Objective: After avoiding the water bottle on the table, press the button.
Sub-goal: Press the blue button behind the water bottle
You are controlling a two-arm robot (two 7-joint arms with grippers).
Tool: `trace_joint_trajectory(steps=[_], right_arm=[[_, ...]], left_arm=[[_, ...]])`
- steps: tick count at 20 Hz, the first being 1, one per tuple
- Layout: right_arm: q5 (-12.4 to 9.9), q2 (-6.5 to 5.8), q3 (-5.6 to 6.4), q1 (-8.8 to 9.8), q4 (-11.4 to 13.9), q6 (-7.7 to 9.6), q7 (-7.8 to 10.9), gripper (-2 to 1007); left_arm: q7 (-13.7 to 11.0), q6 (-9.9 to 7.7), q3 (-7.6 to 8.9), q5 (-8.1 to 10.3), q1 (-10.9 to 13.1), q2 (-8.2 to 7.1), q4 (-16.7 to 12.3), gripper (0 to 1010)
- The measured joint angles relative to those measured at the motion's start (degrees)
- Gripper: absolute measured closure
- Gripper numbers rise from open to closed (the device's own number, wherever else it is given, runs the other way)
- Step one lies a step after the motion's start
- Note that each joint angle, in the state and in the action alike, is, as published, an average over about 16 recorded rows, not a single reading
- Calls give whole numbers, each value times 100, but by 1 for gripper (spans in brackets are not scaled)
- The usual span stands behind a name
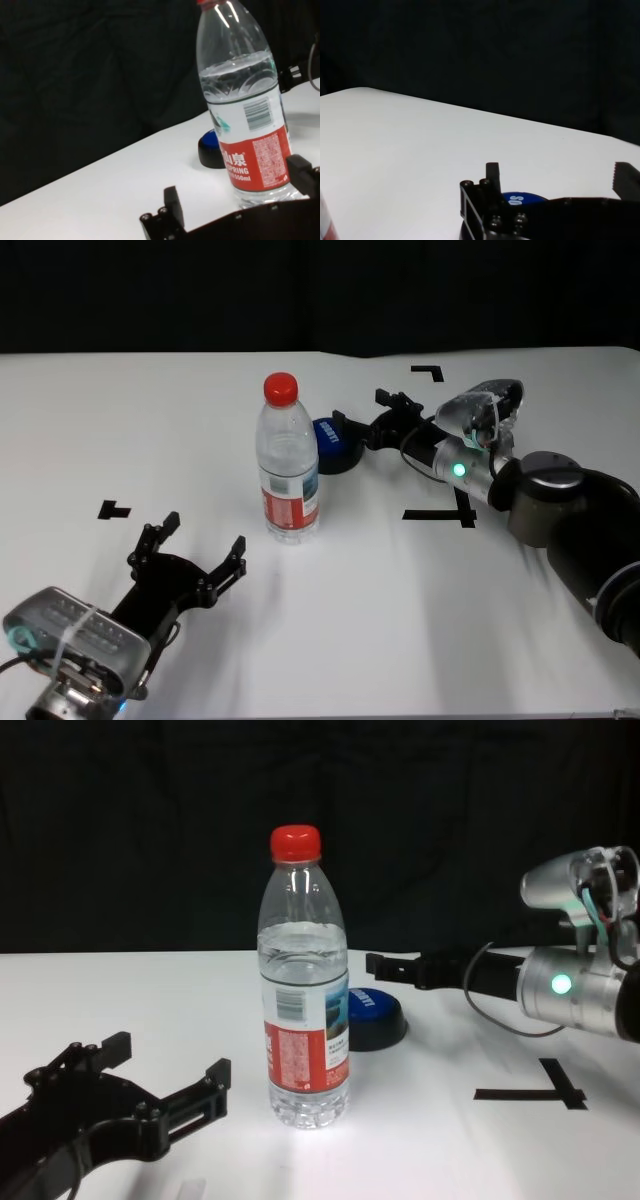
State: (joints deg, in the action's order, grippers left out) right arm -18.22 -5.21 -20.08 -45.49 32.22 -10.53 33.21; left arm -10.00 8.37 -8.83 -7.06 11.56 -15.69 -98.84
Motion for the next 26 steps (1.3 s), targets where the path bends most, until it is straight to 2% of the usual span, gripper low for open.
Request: trace_joint_trajectory(steps=[7, 18, 26], right_arm=[[125, 72, 69, -55, -126, -26, -102, 2], [295, 77, 140, -38, -152, 39, -214, 3], [368, 153, 201, -84, -272, -19, -277, 3]], left_arm=[[0, 0, 0, 0, 0, 0, 0, 7], [0, 0, 0, 0, 0, 0, 0, 7], [0, 0, 0, 0, 0, 0, 0, 7]])
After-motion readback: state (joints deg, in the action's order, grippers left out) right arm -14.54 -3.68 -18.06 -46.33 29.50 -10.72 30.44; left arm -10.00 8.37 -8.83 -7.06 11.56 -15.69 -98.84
